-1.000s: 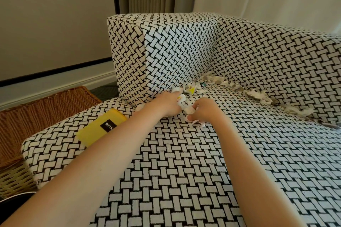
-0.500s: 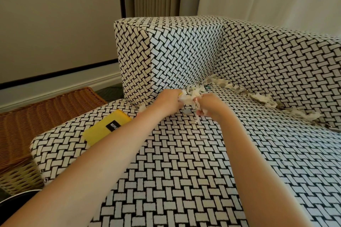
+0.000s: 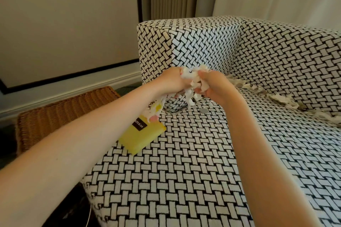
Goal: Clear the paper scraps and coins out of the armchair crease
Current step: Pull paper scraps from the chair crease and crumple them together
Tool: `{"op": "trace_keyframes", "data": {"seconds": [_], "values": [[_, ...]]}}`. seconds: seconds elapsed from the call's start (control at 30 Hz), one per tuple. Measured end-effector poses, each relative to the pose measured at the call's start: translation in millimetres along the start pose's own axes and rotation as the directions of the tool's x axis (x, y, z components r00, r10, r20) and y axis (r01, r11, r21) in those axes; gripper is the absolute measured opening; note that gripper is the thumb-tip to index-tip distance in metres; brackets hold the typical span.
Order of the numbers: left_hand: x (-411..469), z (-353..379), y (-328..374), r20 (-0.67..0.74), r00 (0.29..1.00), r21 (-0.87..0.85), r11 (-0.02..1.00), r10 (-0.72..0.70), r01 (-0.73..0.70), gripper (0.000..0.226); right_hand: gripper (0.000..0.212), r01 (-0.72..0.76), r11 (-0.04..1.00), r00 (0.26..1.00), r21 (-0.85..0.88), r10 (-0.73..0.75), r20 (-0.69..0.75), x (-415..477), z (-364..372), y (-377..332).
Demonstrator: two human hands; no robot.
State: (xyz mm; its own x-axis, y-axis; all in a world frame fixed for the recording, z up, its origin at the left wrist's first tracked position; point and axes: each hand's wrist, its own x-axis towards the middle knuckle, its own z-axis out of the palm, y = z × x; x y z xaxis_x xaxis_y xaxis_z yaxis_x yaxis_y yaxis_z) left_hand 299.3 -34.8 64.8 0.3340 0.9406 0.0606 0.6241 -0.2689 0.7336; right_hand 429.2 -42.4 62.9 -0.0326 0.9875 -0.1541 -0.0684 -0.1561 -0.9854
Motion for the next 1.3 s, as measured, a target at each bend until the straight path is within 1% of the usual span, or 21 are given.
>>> {"op": "trace_keyframes", "data": {"seconds": [0.1, 0.2, 0.33, 0.43, 0.53, 0.67, 0.77, 0.87, 0.93, 1.0, 1.07, 1.13, 1.17, 1.23, 1.3], "values": [[-9, -27, -5, -0.045, 0.998, -0.055, 0.998, -0.04, 0.037, 0.016, 0.013, 0.092, 0.991, 0.995, -0.093, -0.088, 0.038, -9, 22, -11], [-22, -54, -15, -0.08, 0.993, -0.14, 0.988, -0.083, 0.072, 0.008, 0.013, 0.18, 0.966, 0.981, -0.184, -0.163, 0.106, -16, 45, -22], [-43, -87, -30, -0.153, 0.98, -0.207, 0.974, -0.13, 0.097, 0.007, 0.013, 0.224, 0.957, 0.963, -0.185, -0.188, 0.194, -16, 82, -30], [-61, -113, -47, -0.228, 0.958, -0.196, 0.972, -0.173, 0.129, 0.015, 0.012, 0.245, 0.954, 0.944, -0.172, -0.194, 0.268, -14, 119, -33], [-81, -137, -69, -0.296, 0.925, -0.173, 0.966, -0.238, 0.193, 0.016, 0.014, 0.23, 0.962, 0.931, -0.145, -0.174, 0.321, -9, 159, -29], [-124, -166, -109, -0.362, 0.863, -0.181, 0.935, -0.352, 0.306, 0.019, 0.012, 0.16, 0.982, 0.893, -0.097, -0.102, 0.439, -8, 223, -10], [-150, -173, -138, -0.39, 0.815, -0.19, 0.903, -0.429, 0.385, 0.017, 0.02, 0.075, 0.993, 0.869, -0.09, -0.021, 0.494, -8, 259, 11], [-175, -175, -168, -0.389, 0.768, -0.234, 0.861, -0.508, 0.451, 0.015, 0.009, 0.021, 0.991, 0.834, -0.129, 0.053, 0.549, -13, 291, 32], [-190, -173, -187, -0.387, 0.739, -0.247, 0.834, -0.552, 0.493, 0.027, 0.009, -0.023, 0.99, 0.804, -0.137, 0.1, 0.586, -17, 306, 47], [-204, -167, -204, -0.382, 0.724, -0.28, 0.818, -0.575, 0.502, 0.029, 0.011, -0.059, 0.986, 0.785, -0.156, 0.142, 0.603, -21, 317, 63], [-218, -159, -217, -0.364, 0.723, -0.334, 0.807, -0.587, 0.487, 0.023, 0.018, -0.073, 0.973, 0.778, -0.221, 0.194, 0.597, -24, 329, 81], [-232, -146, -229, -0.325, 0.728, -0.399, 0.785, -0.604, 0.473, 0.017, 0.029, -0.069, 0.942, 0.775, -0.327, 0.258, 0.578, -24, 339, 101], [-239, -138, -237, -0.302, 0.722, -0.428, 0.765, -0.622, 0.481, 0.016, 0.03, -0.073, 0.92, 0.757, -0.386, 0.303, 0.578, -24, 343, 110], [-254, -120, -254, -0.243, 0.696, -0.49, 0.705, -0.676, 0.513, 0.025, 0.02, -0.095, 0.852, 0.698, -0.515, 0.426, 0.576, -26, 346, 126], [-266, -101, -269, -0.179, 0.656, -0.517, 0.637, -0.733, 0.572, 0.029, 0.004, -0.128, 0.764, 0.612, -0.632, 0.563, 0.555, -28, 346, 139]]}}
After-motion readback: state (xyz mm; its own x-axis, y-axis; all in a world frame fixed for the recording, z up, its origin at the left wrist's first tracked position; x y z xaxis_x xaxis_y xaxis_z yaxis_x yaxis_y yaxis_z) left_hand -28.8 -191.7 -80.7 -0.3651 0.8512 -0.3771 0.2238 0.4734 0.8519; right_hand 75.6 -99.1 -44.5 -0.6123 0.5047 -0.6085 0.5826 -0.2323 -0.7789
